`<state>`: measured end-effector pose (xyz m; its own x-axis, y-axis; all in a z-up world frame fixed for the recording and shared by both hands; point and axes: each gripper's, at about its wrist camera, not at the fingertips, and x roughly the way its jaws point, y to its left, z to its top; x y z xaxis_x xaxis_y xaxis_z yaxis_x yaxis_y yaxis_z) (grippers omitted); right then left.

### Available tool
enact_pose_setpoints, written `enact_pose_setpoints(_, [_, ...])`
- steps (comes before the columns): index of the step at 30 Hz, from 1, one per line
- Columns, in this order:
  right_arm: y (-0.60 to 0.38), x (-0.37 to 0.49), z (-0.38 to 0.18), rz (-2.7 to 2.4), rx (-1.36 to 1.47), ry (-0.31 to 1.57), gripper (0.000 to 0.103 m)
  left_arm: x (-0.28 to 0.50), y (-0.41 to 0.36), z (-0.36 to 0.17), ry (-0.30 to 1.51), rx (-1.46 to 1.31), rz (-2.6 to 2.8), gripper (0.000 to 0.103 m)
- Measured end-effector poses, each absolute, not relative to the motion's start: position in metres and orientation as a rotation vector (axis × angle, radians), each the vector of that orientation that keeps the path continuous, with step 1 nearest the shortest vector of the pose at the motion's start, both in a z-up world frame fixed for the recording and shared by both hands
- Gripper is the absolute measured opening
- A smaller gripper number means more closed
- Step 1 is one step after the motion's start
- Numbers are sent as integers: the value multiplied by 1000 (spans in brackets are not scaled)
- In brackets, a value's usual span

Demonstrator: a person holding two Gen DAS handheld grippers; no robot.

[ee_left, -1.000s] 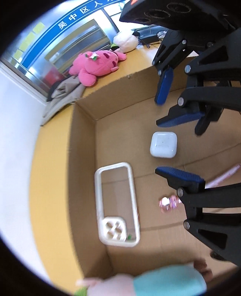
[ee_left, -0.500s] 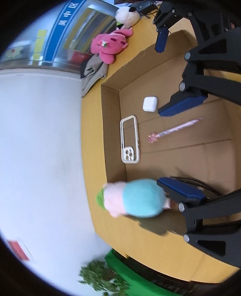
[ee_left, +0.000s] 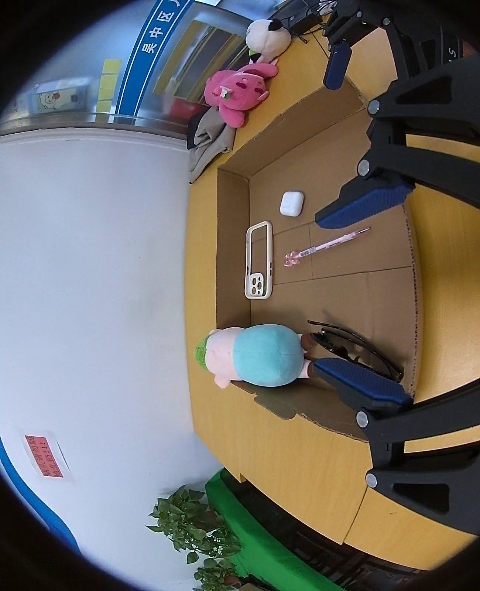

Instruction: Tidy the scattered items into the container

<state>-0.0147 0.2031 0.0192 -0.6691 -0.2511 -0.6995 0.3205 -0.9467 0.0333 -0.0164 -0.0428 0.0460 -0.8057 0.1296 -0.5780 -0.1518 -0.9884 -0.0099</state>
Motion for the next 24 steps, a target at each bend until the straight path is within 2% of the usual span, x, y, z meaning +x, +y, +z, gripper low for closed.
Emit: enact_pose_setpoints(24, [208,28,16,-2664,1011,148,95,20,-42,24,51,-936,2846,72])
